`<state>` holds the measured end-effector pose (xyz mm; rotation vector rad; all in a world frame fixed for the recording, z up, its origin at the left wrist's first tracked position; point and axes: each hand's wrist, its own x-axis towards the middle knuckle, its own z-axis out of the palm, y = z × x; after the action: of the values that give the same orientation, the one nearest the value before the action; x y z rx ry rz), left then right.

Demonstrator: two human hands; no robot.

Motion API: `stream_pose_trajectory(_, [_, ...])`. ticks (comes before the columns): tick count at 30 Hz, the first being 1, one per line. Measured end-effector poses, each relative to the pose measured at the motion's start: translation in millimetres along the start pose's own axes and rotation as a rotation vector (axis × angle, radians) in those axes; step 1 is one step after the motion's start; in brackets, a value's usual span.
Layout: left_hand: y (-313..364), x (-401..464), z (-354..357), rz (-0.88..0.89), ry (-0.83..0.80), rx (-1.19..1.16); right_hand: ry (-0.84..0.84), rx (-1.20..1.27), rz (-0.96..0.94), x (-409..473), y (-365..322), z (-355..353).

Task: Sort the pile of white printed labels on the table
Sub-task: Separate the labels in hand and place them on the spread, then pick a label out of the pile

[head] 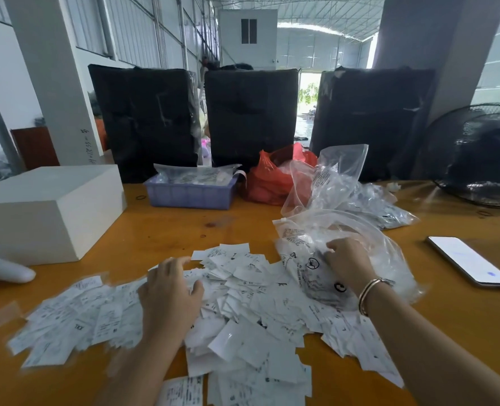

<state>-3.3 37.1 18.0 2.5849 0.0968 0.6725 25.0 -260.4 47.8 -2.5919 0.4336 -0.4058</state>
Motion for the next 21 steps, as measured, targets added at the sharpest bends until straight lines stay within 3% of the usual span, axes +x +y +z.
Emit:
stream_pose_trajectory(2, [0,-1,1,0.022,-0.016,0.001,-0.073,-0.138,0.012,-5,-2,1])
stream_pose_trajectory(4, [-1,-1,2,0.051,-0.031,0.006,-0.045,-0.189,0.017,-9,-5,2])
stream_pose_trajectory(9, [-3,-1,5,0.122,-0.041,-0.020,0.089,-0.057,0.001,-16,-7,3])
stream_pose_trajectory(15, [1,-5,7,0.425,-0.134,-0.130,0.124,-0.183,-0.071,-12,0,3])
stream_pose_trajectory(21, [5,-13,14,0.636,-0.282,-0.173,0.330,-0.142,-0.139,-13,-5,-5])
